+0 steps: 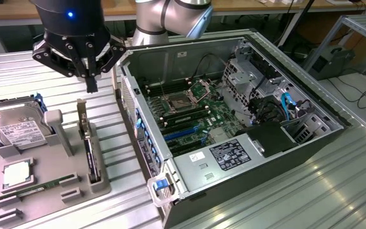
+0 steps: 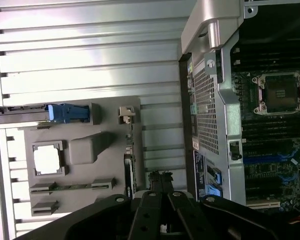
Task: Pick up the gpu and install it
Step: 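Reach for the gpu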
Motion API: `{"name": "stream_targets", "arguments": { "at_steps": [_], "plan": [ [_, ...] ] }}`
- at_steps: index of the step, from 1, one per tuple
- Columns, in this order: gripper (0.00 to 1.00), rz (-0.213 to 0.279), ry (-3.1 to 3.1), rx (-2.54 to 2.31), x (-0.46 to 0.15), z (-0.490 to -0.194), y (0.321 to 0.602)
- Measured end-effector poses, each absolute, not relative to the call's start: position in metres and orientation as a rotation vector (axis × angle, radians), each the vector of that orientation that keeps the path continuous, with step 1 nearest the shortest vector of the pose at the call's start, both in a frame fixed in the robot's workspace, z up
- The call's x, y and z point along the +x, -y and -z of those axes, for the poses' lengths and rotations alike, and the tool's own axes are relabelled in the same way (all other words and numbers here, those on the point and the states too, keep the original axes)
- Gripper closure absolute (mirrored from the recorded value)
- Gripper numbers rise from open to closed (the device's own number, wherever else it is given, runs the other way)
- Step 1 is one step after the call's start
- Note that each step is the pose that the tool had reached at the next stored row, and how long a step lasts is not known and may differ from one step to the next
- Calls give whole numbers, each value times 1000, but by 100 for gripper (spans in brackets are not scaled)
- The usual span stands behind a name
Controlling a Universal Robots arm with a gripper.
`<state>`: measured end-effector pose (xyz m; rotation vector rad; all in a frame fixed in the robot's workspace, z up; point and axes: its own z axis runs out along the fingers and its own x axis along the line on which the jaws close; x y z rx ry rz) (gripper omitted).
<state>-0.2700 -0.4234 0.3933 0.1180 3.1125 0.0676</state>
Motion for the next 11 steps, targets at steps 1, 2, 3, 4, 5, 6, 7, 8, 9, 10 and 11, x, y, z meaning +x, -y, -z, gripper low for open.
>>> {"name": "stream_targets", "arguments": {
  "at_steps": [1,2,3,4,5,6,7,8,9,10,11],
  "plan": [
    [89,-68,-3113,118,-272,-393,424],
    [89,-68,-3113,118,-274,-393,425],
    [89,-68,-3112,118,-276,-393,425],
    [89,-68,-3112,118,-278,-393,426],
    [89,-68,-3112,118,-279,-393,427],
    [89,-68,-3113,118,-281,-393,428],
    [89,-67,-3113,118,-283,-393,429],
    [89,-68,-3113,118,-285,-393,429],
    [89,-68,-3112,118,-287,-393,430],
    [89,-68,-3112,118,-289,-393,431],
    [89,-68,-3112,118,-291,-393,432]
  ]
}}
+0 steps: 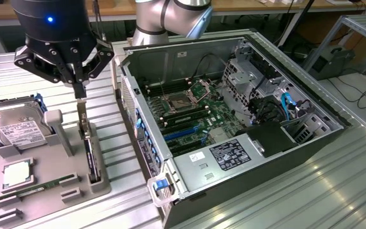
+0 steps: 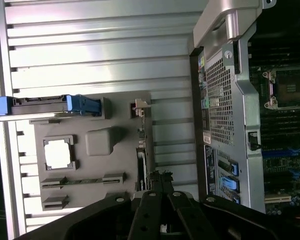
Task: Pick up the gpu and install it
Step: 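Reach for the gpu, then pick up the gpu and move the gpu toward the slot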
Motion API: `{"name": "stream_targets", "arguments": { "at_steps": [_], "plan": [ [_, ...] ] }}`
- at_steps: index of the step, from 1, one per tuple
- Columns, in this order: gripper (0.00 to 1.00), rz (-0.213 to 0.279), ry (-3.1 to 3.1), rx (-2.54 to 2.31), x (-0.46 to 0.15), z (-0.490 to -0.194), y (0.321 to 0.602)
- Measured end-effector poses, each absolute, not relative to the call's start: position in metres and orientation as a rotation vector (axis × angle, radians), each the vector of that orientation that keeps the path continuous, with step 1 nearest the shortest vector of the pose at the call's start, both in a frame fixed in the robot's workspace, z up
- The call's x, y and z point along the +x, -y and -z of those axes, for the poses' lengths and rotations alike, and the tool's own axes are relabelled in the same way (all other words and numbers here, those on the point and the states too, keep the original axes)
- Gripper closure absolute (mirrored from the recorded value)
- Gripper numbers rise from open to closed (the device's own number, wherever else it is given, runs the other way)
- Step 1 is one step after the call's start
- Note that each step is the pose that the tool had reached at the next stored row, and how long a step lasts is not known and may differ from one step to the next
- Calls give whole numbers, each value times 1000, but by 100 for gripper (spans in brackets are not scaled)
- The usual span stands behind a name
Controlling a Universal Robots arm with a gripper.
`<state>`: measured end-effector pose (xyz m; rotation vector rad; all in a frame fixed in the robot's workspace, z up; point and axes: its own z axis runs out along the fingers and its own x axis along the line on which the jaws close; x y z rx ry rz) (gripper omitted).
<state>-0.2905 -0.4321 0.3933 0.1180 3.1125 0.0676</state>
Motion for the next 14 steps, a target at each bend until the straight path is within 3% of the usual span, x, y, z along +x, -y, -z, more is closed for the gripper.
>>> {"name": "stream_targets", "arguments": {
  "at_steps": [14],
  "plan": [
    [89,-68,-3113,117,-301,-393,435]
  ]
}}
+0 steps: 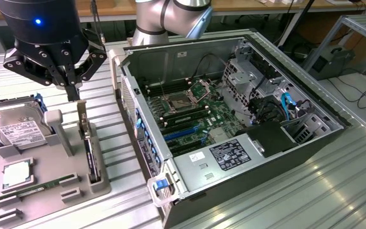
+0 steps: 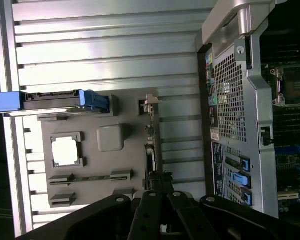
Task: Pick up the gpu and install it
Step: 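Pick up the gpu and move the gpu toward the slot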
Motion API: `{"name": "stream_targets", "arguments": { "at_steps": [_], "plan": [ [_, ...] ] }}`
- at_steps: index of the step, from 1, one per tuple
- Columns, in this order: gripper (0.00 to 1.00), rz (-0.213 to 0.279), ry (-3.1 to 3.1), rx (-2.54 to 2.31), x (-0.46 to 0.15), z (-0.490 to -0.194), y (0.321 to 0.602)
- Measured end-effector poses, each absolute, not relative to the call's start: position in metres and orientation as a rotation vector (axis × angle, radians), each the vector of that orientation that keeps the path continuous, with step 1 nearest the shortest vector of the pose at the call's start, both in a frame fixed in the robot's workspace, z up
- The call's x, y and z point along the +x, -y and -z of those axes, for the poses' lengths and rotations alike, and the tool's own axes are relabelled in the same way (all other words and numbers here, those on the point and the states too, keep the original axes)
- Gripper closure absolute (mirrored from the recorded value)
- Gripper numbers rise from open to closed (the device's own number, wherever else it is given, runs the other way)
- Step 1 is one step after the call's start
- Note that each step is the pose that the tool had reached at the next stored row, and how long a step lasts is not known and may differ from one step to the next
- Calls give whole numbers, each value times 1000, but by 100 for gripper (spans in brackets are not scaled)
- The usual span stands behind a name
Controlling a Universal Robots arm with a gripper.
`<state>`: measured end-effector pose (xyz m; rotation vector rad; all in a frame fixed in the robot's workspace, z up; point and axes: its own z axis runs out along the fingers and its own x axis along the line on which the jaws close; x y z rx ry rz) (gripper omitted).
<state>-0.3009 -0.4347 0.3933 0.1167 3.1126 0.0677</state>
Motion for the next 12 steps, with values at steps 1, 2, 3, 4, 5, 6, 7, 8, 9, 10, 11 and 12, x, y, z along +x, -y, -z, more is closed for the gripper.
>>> {"name": "stream_targets", "arguments": {
  "at_steps": [1,2,3,4,5,6,7,8,9,10,11,12],
  "plan": [
    [89,-68,-3113,117,-301,-393,435],
    [89,-68,-3113,117,-301,-393,435],
    [89,-68,-3113,117,-301,-393,435],
    [89,-68,-3113,117,-301,-393,435],
    [89,-68,-3113,117,-301,-393,435],
    [89,-68,-3113,117,-301,-393,435],
    [89,-68,-3113,117,-301,-393,435],
    [76,-68,-3113,117,-301,-393,435],
    [76,-68,-3113,117,-301,-393,435],
    [76,-68,-3113,117,-301,-393,435],
    [64,-68,-3113,117,-301,-393,435],
    [64,-68,-3113,117,-301,-393,435]
  ]
}}
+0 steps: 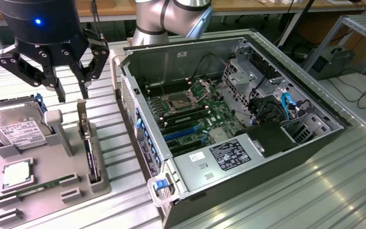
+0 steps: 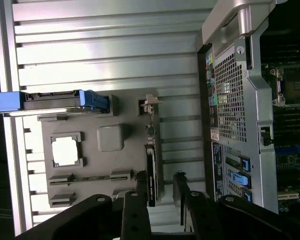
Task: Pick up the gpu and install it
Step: 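Pick up the gpu and move the gpu toward the slot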
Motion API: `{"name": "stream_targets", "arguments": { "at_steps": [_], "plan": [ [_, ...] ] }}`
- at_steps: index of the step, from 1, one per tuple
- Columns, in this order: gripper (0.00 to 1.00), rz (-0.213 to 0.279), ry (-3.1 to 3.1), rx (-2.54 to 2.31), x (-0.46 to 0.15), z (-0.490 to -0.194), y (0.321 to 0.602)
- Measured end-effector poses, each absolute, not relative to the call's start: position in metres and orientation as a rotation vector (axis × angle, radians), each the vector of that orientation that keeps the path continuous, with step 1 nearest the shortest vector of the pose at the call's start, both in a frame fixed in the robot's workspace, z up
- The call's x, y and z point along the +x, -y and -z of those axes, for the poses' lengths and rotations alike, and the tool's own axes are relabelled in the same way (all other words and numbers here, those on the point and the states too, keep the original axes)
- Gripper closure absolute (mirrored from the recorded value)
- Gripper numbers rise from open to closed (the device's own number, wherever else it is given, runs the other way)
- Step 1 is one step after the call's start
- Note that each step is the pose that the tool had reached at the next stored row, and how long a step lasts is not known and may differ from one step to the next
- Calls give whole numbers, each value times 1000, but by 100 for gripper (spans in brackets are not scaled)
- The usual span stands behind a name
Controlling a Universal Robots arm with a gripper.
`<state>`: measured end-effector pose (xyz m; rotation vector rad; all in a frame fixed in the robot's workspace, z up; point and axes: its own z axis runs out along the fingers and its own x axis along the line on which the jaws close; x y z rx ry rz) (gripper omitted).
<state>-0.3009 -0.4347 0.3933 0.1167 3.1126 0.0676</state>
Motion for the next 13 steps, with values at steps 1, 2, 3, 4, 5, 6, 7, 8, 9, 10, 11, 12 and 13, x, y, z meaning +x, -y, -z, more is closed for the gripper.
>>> {"name": "stream_targets", "arguments": {
  "at_steps": [1,2,3,4,5,6,7,8,9,10,11,12,13],
  "plan": [
    [58,-68,-3113,117,-301,-393,435],
    [52,-68,-3113,117,-301,-393,435],
    [46,-68,-3113,117,-301,-393,435],
    [46,-68,-3113,117,-301,-393,435],
    [40,-67,-3112,117,-301,-393,435],
    [34,-62,-3114,99,-301,-390,435],
    [34,-62,-3115,90,-301,-388,435],
    [34,-61,-3116,86,-301,-388,435],
    [34,-60,-3117,85,-301,-387,435],
    [34,-59,-3118,85,-301,-386,435],
    [34,-57,-3119,85,-301,-386,436],
    [34,-57,-3119,85,-301,-385,436],
    [34,-56,-3119,85,-301,-384,436]
  ]
}}
